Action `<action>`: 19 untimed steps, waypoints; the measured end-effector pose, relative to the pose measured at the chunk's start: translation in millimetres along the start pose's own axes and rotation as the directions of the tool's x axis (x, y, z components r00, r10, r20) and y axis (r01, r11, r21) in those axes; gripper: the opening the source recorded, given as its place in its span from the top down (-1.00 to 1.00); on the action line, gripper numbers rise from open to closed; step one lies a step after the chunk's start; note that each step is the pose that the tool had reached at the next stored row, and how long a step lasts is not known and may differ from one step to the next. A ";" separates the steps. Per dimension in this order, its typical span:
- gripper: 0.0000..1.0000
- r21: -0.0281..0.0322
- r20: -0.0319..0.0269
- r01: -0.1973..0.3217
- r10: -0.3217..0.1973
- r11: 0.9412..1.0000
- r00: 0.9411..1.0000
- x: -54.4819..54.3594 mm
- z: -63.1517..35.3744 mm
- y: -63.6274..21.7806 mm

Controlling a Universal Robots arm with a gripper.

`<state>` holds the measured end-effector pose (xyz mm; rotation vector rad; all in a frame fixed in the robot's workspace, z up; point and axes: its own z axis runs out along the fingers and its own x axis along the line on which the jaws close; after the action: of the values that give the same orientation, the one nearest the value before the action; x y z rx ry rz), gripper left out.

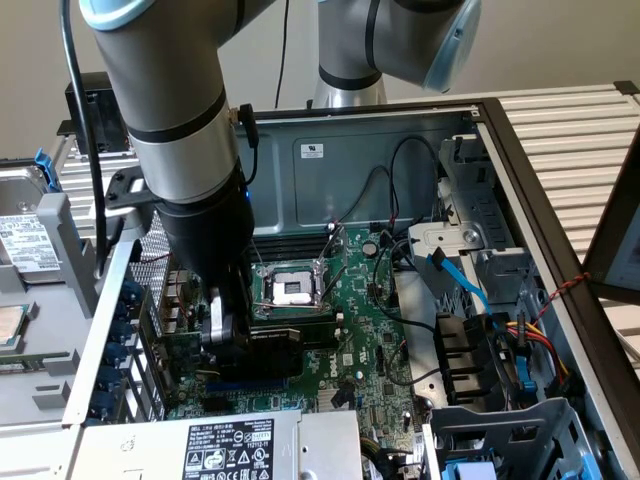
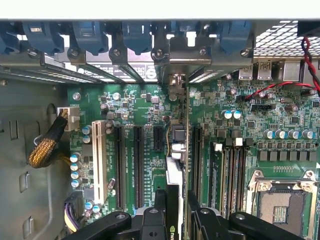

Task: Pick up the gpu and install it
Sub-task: 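Insert the gpu into the slot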

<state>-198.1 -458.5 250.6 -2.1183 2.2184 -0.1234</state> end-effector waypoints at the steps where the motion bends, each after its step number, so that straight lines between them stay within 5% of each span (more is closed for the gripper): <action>1: 0.46 0.000 0.000 0.000 0.000 1.000 1.000 0.0 0.1 0.1; 19: 0.46 0.000 0.002 0.014 -0.014 1.000 1.000 0.0 0.2 0.3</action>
<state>-198.4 -458.5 250.3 -2.1340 2.2026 -0.1224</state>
